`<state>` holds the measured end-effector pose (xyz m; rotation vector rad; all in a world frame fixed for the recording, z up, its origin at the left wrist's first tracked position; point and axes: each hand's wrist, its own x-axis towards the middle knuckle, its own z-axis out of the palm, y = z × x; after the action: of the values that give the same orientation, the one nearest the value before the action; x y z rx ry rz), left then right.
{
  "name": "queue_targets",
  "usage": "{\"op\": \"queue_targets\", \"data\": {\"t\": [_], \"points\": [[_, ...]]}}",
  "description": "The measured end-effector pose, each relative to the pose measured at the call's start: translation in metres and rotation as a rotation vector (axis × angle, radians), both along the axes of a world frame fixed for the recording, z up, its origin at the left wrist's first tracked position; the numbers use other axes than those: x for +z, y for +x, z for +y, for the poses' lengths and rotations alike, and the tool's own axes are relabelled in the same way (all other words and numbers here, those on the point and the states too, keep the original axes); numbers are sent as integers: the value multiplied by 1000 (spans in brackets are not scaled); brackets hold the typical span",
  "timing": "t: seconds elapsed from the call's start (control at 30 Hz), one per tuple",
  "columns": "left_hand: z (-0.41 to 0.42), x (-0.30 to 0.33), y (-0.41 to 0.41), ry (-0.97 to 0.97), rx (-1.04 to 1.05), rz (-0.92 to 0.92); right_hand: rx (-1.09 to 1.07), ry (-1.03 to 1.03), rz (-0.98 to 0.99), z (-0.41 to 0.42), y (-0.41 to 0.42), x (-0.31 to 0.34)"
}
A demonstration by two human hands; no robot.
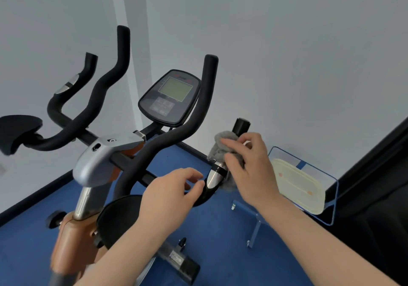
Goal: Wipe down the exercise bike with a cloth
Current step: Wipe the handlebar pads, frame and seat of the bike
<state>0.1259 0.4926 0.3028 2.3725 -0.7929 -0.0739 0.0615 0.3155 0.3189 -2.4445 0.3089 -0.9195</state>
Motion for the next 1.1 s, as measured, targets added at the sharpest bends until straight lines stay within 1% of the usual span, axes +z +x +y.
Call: {"op": "queue_targets", "data": {"t": [0.1,0.2,0.27,0.33,0.4,0.47,0.53,0.57,0.6,0.67,0.7,0.73,0.77,0.83,0.87,0.9,0.93,1.0,1.03,1.1], "points": [[1,-1,0,-17,-1,15,16,-47,-52,-9,2,12],[1,1,0,-14,-5,11,-36,-111,-162,-19,15,27],[1,1,0,-13,0,3,-72,-136,-177,-15,18,24],[1,1,-1,-21,-2,0,-94,-77,-116,-1,11,5],[1,1,-2,-38,-6,7,-43,13,-82,5,3,-6],[1,2,-1,-52,-6,8,-31,11,-135,-4,5,5],[1,5,-2,-81,0,11,-84,-20,-201,-13,12,19],[1,6,-3,-116,10,16,-112,-5,-193,-13,15,22],[1,6,-5,-183,26,28,-125,4,-162,-8,15,20],[5,7,-9,-423,71,79,-148,31,-88,8,8,3],[11,8,-11,-532,104,91,-142,81,-70,20,1,-5],[19,8,-12,-590,141,41,-107,106,-62,31,-6,-12],[28,6,-12,-591,182,-63,-45,65,-40,42,-12,-18],[47,-2,-8,-520,254,-261,79,-151,50,64,-17,-24],[56,-8,-6,-469,273,-329,122,-221,85,70,-16,-23],[64,-15,-5,-421,291,-377,142,-248,124,74,-13,-19],[70,-20,-4,-381,325,-389,168,-270,162,77,-7,-12],[77,-28,-4,-350,419,-344,257,-349,272,81,5,-1],[79,-32,-5,-371,447,-313,300,-370,323,81,9,1],[81,-38,-6,-426,472,-273,348,-329,356,75,9,2]]}}
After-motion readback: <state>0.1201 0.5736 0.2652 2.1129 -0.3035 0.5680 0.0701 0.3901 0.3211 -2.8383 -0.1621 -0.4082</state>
